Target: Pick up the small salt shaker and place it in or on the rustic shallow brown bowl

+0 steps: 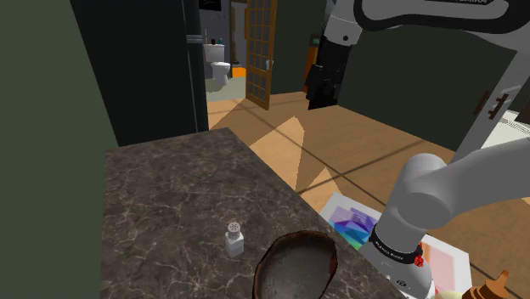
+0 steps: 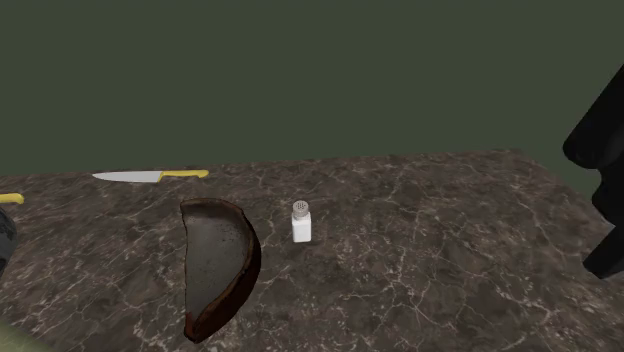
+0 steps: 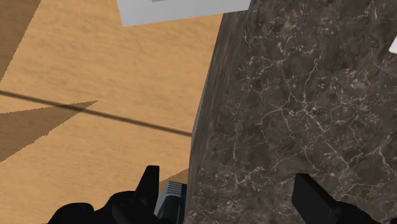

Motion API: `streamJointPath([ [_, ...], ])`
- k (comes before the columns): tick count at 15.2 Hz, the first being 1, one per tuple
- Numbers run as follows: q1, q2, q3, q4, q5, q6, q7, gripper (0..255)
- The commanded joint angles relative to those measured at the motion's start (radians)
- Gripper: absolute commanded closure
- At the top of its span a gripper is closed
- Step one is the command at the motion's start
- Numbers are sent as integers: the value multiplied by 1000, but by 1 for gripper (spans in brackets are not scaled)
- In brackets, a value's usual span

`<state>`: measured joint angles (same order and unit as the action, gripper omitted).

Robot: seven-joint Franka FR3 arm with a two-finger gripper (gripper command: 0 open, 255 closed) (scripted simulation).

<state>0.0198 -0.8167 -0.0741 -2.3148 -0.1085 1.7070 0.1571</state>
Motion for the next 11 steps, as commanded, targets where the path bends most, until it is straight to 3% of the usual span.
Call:
streamJointPath([
  [1, 0, 0, 0, 0, 0, 0, 0, 0],
  [11, 65, -46, 225, -198, 90, 149, 235, 0],
])
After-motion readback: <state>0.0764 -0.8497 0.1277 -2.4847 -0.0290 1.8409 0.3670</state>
